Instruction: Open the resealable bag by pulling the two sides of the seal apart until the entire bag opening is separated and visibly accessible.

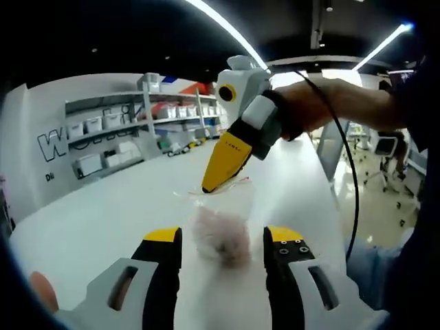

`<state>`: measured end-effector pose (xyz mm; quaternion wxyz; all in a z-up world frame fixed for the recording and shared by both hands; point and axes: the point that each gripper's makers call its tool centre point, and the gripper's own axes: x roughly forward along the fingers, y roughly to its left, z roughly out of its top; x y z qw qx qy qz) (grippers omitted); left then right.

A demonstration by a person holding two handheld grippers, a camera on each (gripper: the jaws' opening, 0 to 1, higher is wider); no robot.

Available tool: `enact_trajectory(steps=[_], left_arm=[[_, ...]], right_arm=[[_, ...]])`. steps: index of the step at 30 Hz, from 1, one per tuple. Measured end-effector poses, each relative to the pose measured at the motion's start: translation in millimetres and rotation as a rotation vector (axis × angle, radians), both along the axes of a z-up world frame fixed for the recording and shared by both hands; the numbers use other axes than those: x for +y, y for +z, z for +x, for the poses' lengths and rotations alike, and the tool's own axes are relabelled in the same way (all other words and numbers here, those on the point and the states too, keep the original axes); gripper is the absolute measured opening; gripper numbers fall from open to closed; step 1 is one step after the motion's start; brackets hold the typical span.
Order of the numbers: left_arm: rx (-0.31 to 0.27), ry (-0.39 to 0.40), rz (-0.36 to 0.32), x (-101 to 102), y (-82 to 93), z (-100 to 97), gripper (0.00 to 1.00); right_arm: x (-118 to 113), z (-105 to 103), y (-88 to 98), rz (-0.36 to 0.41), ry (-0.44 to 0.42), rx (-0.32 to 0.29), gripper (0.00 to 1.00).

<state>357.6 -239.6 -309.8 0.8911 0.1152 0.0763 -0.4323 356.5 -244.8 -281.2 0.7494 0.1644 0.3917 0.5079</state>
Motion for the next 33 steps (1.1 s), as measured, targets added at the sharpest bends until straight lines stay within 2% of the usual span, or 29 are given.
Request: enact_trajectory(steps=[6,13,20,26,33], left_arm=[[0.007,0.017,-0.001,9.3,0.4,-3.8,0.47],[0.028,0.014,-0.008,9.6,-0.7,-7.9,0.47],[0.064,0.003,-0.069,10.6,10.6,-13.6,0.47],[0.094,0.006,-0.091,15.9,19.5,-17.1,0.47],[0.154,0.010,-0.137,22.0,30.9,-18.3,0.47]], right_arm=[[-0.2,-0.7,-0.2,0.011,-0.001,0.001,0.00],[0.4,-3.5,1.6,0.017,0.002,-0.006,0.00],[-0.5,-4.9,0.8,0.026,-0.002,-0.009,0.00],[0.8,-7.0,-0.8,0.043,-0.004,-0.007,0.00],[2.7,-10.0,-0.8,0.075,-0.007,0.002,0.00]])
